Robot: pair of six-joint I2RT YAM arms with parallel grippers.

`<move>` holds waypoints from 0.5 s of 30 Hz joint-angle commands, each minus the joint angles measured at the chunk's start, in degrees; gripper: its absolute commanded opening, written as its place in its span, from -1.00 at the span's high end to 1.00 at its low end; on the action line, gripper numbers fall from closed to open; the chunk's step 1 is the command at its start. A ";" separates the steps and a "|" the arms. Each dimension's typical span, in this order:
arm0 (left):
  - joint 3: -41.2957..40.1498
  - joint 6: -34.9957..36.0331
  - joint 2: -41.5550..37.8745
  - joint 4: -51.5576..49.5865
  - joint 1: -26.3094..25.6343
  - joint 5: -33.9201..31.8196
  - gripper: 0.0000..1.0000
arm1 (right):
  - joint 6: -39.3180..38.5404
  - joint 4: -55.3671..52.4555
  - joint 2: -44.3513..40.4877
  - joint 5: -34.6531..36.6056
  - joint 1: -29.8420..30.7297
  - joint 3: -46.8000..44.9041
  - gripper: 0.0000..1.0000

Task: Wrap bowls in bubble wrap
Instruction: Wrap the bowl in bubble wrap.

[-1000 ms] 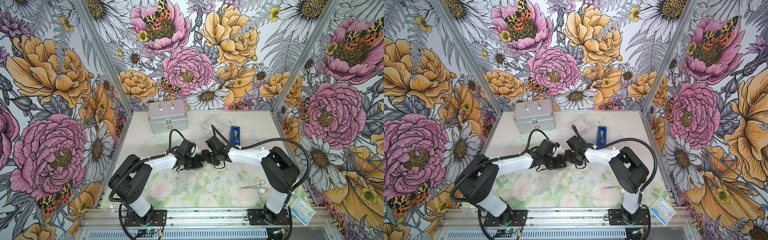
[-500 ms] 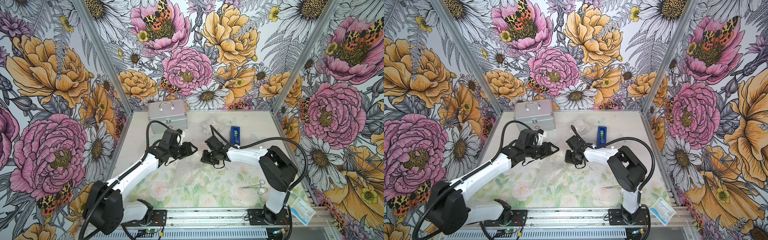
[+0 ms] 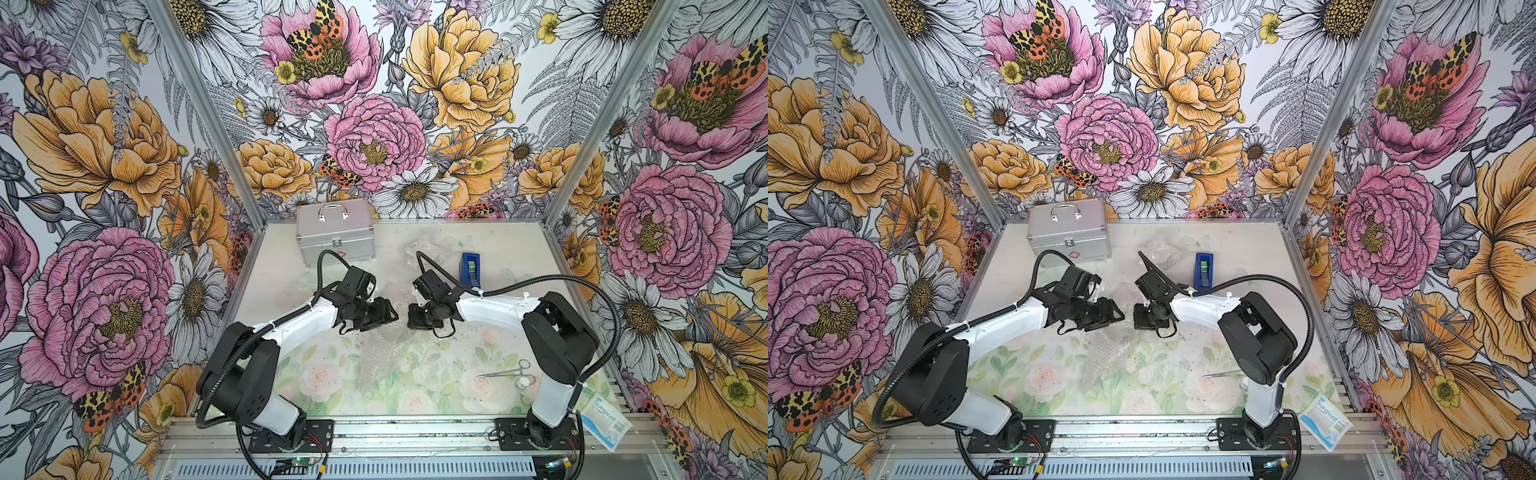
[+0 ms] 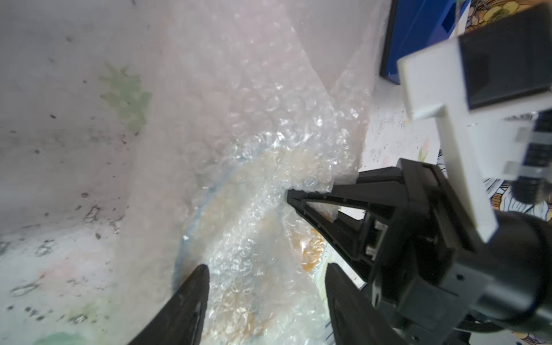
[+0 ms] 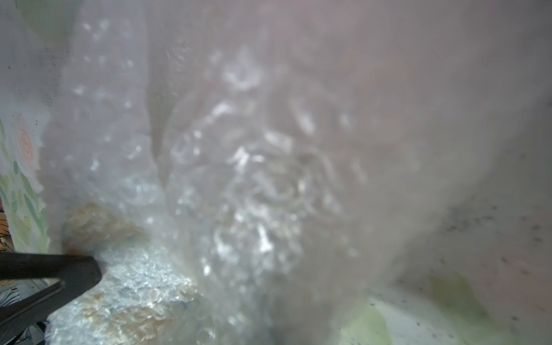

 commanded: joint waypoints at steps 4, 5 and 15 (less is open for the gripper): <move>0.93 2.23 0.63 -0.12 2.59 -2.78 -0.41 | -3.55 -2.14 -4.27 -1.33 -1.03 -1.61 0.86; 0.78 2.32 0.95 -0.14 2.63 -2.49 -0.43 | -3.73 -2.15 -4.53 -1.43 -1.05 -1.56 0.86; -0.61 3.41 -1.35 -0.62 8.37 -2.10 -0.56 | -3.68 -2.21 -3.51 -1.25 -0.86 -0.40 0.87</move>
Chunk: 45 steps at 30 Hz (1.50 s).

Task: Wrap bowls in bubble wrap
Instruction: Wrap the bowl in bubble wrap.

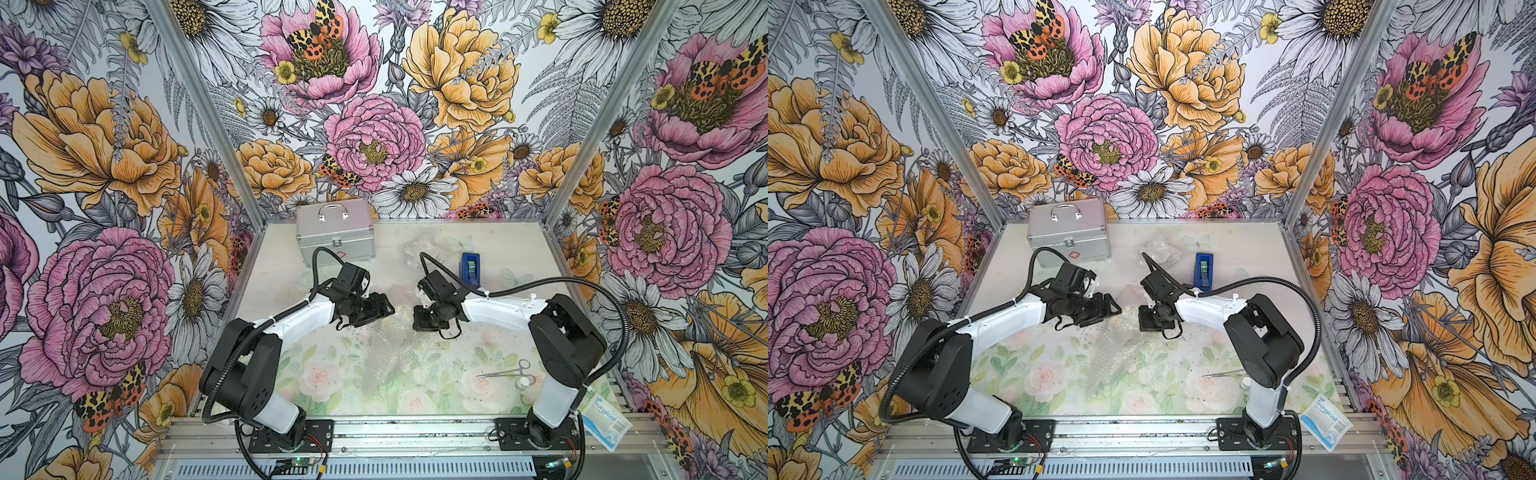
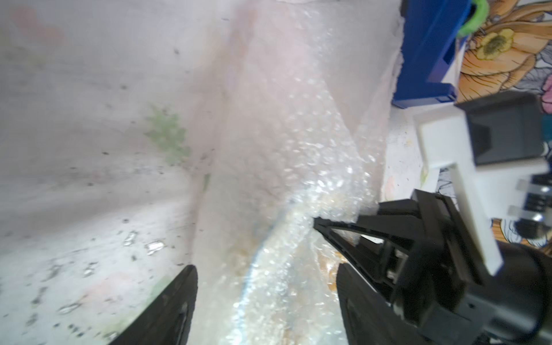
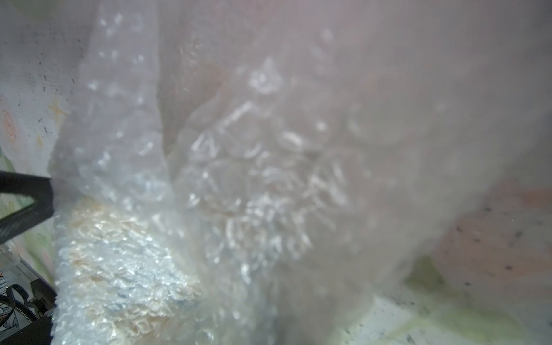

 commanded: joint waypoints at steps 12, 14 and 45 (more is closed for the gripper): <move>0.00 1.17 6.01 2.72 -3.23 1.68 -0.50 | -0.45 0.04 -0.44 -0.65 0.76 3.05 0.88; -0.15 0.07 7.34 4.31 -4.52 1.64 -0.48 | -0.36 0.04 -0.35 -0.62 0.94 3.16 0.88; 4.05 7.56 6.15 -0.83 -13.92 -0.50 0.79 | -2.29 -1.19 -6.55 -6.25 -19.20 5.57 -0.29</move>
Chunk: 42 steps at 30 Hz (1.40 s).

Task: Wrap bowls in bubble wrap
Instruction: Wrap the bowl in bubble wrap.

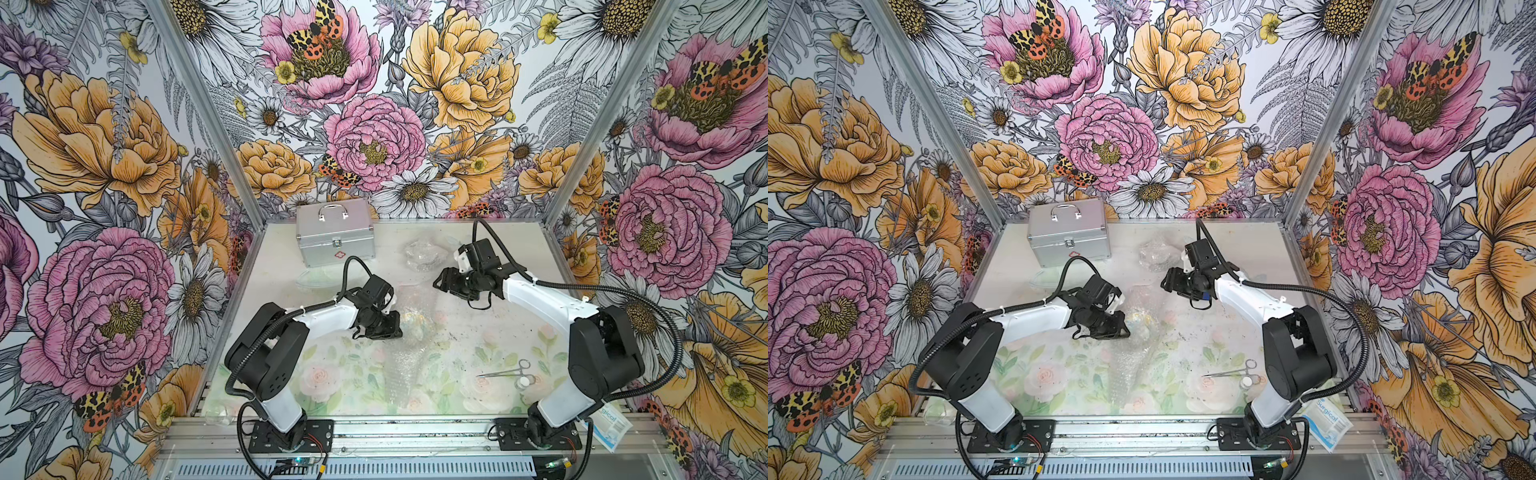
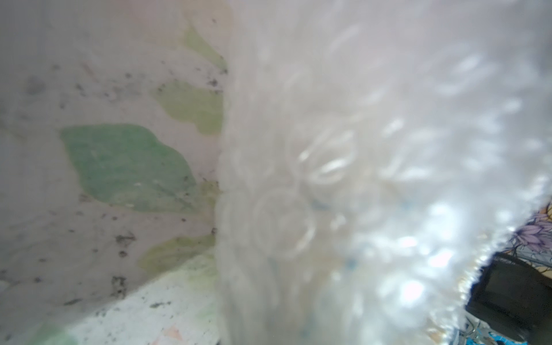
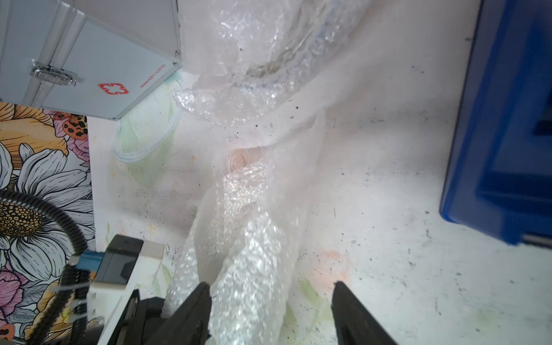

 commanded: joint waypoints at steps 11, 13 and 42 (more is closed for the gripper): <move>4.10 4.46 -3.14 -2.57 -3.28 -5.33 0.86 | -7.19 -4.21 6.51 -2.91 -6.21 7.28 -0.11; 4.03 4.33 -3.78 -2.34 -3.50 -5.70 0.88 | -7.35 -4.36 8.11 -3.89 -6.23 7.66 -0.13; 12.10 -6.81 13.68 0.11 5.92 1.21 1.00 | -15.28 1.77 -3.08 7.48 16.75 2.34 1.00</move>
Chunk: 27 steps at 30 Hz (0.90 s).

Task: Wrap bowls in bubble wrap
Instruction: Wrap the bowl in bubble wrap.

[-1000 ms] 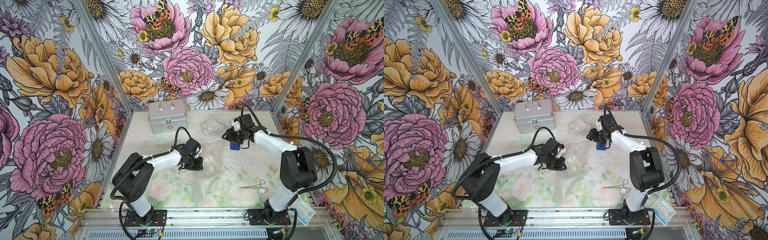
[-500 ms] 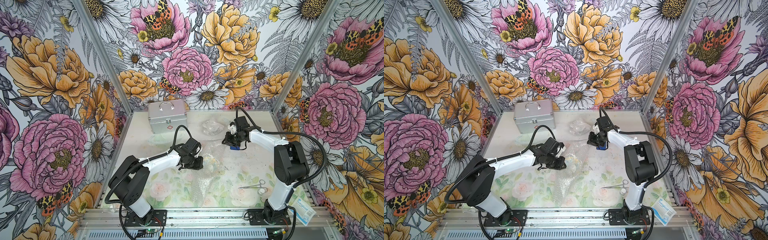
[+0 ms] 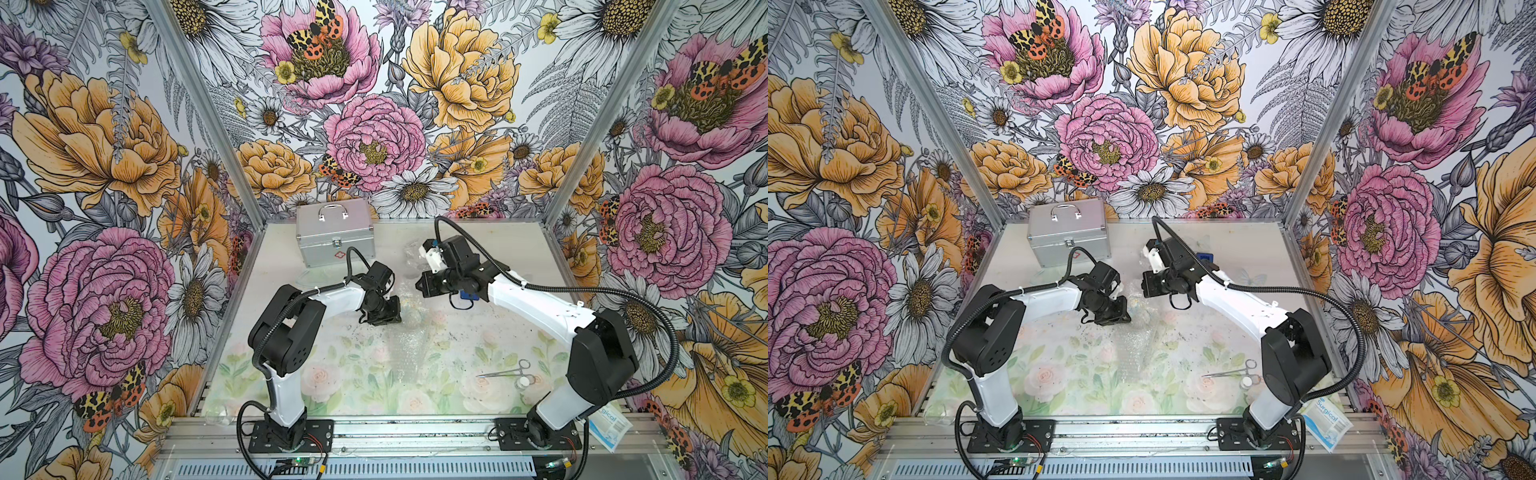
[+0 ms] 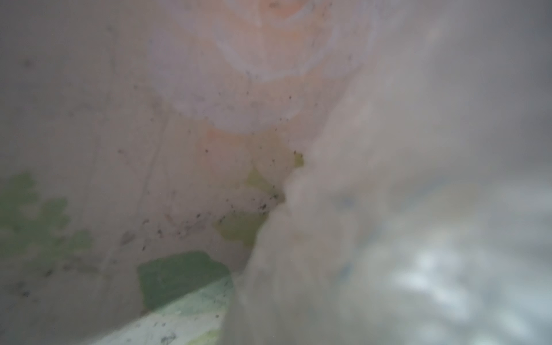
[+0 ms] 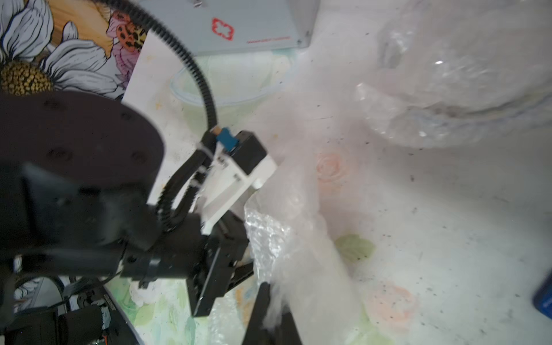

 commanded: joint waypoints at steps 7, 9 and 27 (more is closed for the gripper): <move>-1.25 -5.52 3.02 3.37 2.20 3.81 0.96 | 2.43 8.05 2.72 4.55 6.54 -9.10 1.00; -1.49 -5.62 3.20 3.36 2.39 4.35 0.89 | 2.18 8.24 4.17 5.28 6.82 -9.45 1.00; -9.99 -4.74 -14.31 3.89 5.92 8.31 -0.44 | 3.14 8.33 6.85 3.70 4.97 -8.16 1.00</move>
